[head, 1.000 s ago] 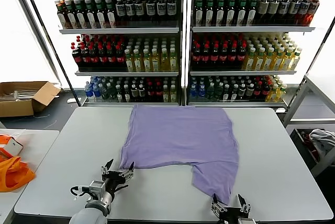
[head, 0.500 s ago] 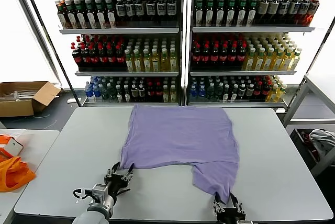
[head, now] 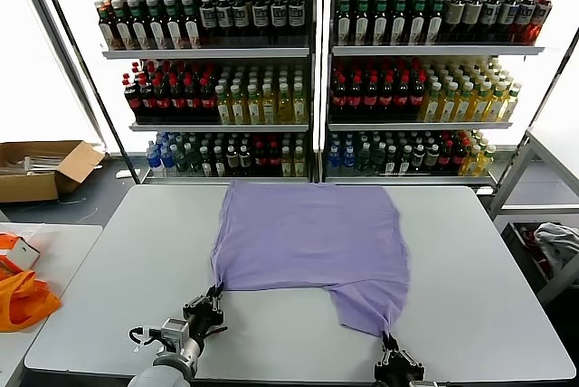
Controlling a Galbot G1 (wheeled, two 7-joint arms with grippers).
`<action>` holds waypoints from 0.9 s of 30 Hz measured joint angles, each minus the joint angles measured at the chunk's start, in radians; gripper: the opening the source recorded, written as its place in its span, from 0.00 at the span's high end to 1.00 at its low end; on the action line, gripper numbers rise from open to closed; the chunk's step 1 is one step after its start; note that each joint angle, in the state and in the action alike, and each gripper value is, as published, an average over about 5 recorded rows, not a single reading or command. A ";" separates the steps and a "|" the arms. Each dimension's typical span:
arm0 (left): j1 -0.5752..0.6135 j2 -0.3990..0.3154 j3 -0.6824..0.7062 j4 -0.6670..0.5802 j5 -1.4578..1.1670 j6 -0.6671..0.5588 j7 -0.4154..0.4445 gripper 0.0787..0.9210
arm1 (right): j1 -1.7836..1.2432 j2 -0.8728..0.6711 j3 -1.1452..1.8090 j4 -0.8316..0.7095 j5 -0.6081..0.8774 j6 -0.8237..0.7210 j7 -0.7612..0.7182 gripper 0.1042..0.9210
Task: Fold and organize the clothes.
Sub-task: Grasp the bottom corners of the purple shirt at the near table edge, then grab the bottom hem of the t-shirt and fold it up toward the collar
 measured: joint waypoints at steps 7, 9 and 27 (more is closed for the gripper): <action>0.009 -0.004 0.004 -0.024 0.007 -0.012 -0.005 0.99 | 0.009 0.006 0.007 0.013 -0.015 0.024 -0.017 1.00; 0.013 -0.005 0.007 -0.034 0.008 -0.015 -0.005 0.99 | 0.013 0.008 0.010 0.016 -0.019 0.030 -0.022 1.00; -0.012 -0.002 0.007 -0.104 -0.022 -0.033 -0.003 0.99 | 0.086 0.036 0.078 -0.008 -0.033 0.101 -0.072 1.00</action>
